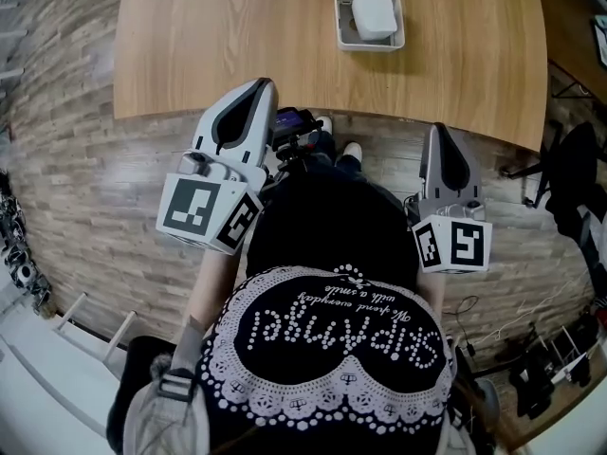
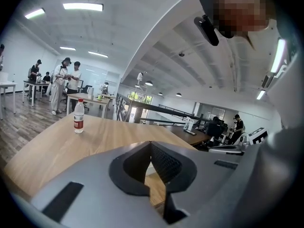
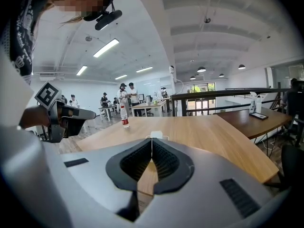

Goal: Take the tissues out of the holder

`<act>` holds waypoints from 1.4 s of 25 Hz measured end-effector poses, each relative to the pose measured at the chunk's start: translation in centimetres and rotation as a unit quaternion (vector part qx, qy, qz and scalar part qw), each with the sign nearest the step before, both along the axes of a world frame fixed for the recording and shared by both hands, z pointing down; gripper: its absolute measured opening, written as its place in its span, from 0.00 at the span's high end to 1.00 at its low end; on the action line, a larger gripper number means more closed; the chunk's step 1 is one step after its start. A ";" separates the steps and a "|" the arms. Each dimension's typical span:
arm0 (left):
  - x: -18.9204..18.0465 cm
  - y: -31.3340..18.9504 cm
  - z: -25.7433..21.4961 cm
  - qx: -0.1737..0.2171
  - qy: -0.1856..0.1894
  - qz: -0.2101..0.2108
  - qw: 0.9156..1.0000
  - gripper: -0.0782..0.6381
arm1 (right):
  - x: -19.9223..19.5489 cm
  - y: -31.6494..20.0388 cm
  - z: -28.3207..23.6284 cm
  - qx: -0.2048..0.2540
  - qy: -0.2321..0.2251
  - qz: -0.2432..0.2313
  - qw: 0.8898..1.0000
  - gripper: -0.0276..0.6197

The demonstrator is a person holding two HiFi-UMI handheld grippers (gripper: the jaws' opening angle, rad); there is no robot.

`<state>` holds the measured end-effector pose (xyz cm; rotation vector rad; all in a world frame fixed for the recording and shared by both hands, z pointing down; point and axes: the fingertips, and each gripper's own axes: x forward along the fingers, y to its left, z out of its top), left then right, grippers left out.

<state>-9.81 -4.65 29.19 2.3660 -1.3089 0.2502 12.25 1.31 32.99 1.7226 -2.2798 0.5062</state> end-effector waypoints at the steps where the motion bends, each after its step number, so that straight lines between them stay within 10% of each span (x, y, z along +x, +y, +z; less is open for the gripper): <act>1: 0.0 -0.2 0.0 0.000 0.001 0.003 1.000 0.88 | -0.1 -0.1 0.0 0.000 0.002 0.001 1.000 0.94; 17: 0.5 -1.6 0.1 0.002 0.010 0.043 0.999 0.88 | -0.8 0.6 0.1 -0.005 0.015 0.031 0.999 0.94; 35: 0.5 -2.0 0.1 -0.002 0.000 -0.040 0.999 0.88 | 0.1 -3.5 1.0 -0.016 0.007 -0.055 0.998 0.94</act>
